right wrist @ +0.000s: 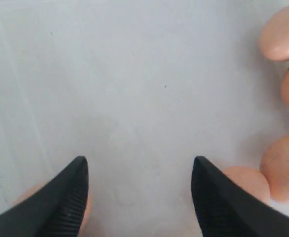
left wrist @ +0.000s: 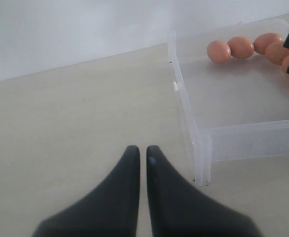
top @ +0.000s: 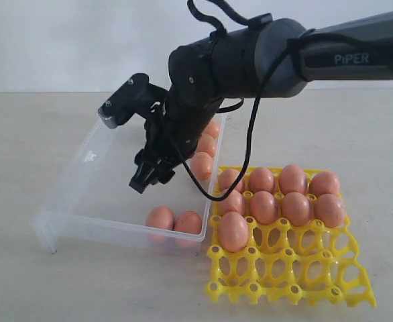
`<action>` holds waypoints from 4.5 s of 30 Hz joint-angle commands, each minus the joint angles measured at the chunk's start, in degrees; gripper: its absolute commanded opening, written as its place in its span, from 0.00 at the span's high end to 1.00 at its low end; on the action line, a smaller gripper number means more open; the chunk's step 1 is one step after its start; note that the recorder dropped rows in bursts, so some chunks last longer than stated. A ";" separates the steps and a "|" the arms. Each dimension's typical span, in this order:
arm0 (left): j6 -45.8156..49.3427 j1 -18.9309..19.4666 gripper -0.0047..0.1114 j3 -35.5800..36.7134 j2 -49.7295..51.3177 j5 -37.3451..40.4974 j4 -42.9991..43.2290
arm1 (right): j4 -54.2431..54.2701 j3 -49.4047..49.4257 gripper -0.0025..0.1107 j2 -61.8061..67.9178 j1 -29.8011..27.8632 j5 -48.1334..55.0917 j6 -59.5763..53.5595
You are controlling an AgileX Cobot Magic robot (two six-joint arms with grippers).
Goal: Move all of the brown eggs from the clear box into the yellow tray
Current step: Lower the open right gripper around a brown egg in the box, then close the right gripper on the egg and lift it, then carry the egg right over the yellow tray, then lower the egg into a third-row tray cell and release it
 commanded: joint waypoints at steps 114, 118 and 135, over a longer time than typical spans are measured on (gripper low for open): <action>-0.61 0.21 0.92 0.23 -0.22 -0.22 -0.01 | 6.55 81.22 0.98 -35.71 -2.95 -84.84 28.37; -0.61 0.21 0.92 0.23 -0.22 -0.22 -0.01 | 6.55 78.58 0.98 -31.82 -2.95 -76.78 24.09; -0.61 0.21 0.92 0.23 -0.22 -0.22 -0.01 | 5.56 74.62 0.98 -21.01 -2.95 -84.81 24.65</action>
